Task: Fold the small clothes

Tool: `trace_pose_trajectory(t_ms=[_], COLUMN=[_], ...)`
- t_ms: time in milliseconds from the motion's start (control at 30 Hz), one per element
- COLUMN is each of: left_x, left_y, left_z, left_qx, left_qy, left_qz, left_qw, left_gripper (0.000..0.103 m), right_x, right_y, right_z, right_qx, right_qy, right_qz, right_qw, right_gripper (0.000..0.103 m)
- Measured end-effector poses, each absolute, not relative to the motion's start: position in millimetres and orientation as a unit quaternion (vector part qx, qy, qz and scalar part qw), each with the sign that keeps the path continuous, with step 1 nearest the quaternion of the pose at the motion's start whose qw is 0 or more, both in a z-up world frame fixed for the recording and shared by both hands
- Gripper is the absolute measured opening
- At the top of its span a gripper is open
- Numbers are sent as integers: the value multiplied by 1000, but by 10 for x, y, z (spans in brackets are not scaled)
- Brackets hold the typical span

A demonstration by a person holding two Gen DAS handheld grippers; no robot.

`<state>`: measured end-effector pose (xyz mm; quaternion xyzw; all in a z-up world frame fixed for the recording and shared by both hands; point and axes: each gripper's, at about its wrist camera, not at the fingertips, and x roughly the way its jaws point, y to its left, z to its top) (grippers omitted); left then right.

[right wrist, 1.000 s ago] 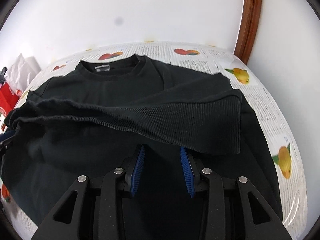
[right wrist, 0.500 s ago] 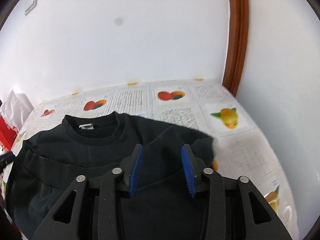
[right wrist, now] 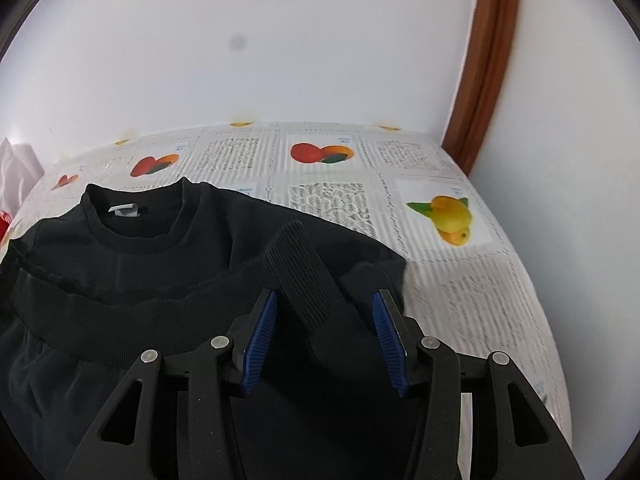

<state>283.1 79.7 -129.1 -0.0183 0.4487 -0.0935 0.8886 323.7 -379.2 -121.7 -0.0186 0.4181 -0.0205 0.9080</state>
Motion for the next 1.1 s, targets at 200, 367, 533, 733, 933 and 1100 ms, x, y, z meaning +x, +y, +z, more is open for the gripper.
trace_pose_trajectory(t_ms=[200,367,533,733,933,1100], left_x=[2581,2430,2593,2623,2537,2445], left_y=[799,891,845,893,795,727], left_z=[-1077,-774,-841,-1083,-1091,-1068], left_qx=[-22,-72,-65,-74,-42,-21], left_qy=[395,336,375,417,430,424], left_qz=[-85,-105,-88,-95,-123,-136], left_qw=[914,933,920,901,893,895], left_gripper=[12,11,12,14,14,23], right_x=[3284,3021,2978,3045,3076,3055], right_y=[-3699,-3821,-3992,-3918,-3958,-3946], right_z=[-1263,-928,-652,-757,-829,-810], right_qx=[-37,-1,39,24,42,39], right_qy=[419,354,312,329,337,336], right_qz=[-2,36,51,43,38,39], right_qw=[907,935,948,943,940,940], right_gripper=[17,14,14,14,14,14])
